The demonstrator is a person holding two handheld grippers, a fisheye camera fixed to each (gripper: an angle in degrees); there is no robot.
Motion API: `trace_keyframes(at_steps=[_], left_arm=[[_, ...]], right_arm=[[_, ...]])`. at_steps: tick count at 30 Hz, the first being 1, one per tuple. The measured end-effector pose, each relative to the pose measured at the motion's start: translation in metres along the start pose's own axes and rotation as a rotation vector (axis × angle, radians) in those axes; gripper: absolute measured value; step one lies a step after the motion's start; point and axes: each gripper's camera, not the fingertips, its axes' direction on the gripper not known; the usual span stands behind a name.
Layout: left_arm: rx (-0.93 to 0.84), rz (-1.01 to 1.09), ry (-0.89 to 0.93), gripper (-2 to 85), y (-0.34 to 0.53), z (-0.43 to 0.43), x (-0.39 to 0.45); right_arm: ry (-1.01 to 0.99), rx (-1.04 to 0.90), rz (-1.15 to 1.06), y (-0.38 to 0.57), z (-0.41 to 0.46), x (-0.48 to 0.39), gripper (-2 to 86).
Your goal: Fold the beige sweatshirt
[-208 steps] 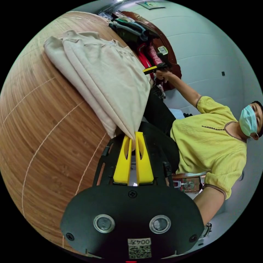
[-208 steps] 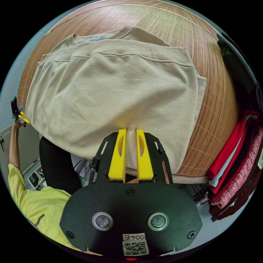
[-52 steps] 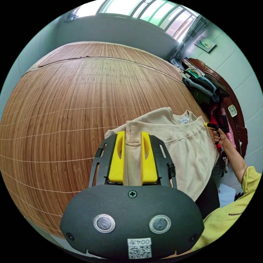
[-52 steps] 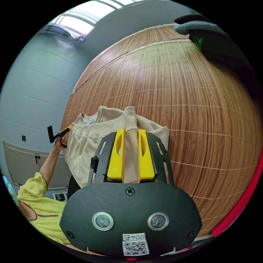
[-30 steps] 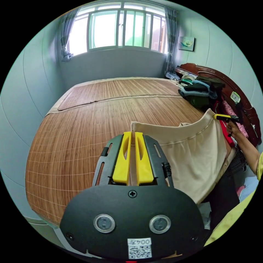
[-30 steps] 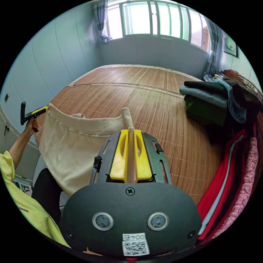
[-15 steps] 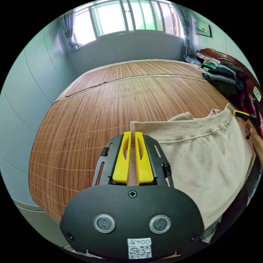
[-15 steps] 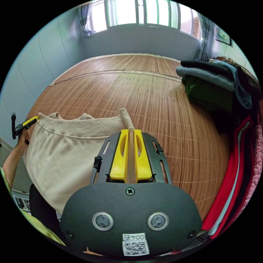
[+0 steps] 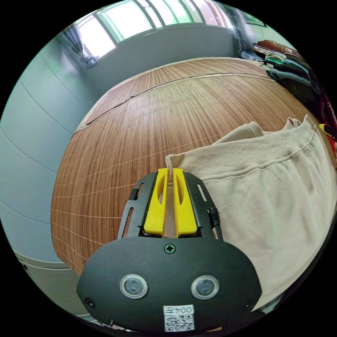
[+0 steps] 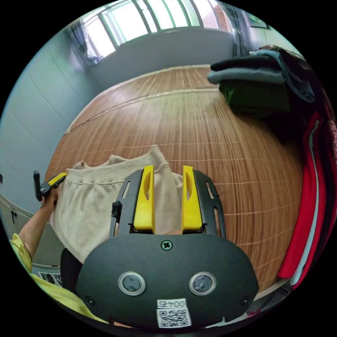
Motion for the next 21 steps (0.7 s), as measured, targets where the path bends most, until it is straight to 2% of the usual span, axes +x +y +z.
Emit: trace_keyframes(at_steps=[4,6,10,12,15,19,21], left_arm=[[-0.001,-0.001,-0.042,3.0,0.004,0.001,-0.001],[-0.003,-0.008,-0.033,3.0,0.006,0.001,-0.008],[-0.010,-0.052,0.040,3.0,0.012,0.004,-0.034],[-0.013,-0.082,0.087,3.0,0.015,0.006,-0.050],[-0.024,-0.161,0.173,3.1,0.021,0.012,-0.081],[-0.036,-0.304,0.460,4.5,0.038,0.019,-0.144],[0.027,-0.370,0.571,6.0,0.055,0.008,-0.177]], right_arm=[[-0.092,0.016,-0.100,0.049,-0.015,-0.080,12.2],[-0.124,-0.037,-0.158,0.067,0.002,-0.112,11.9],[0.008,-0.146,-0.221,0.097,0.055,-0.142,11.1],[-0.017,-0.116,-0.212,0.109,0.063,-0.135,10.6],[-0.095,-0.124,-0.134,0.111,0.066,-0.118,9.3],[-0.117,-0.128,-0.098,0.118,0.071,-0.113,7.7],[-0.077,-0.125,-0.120,0.123,0.072,-0.122,7.7]])
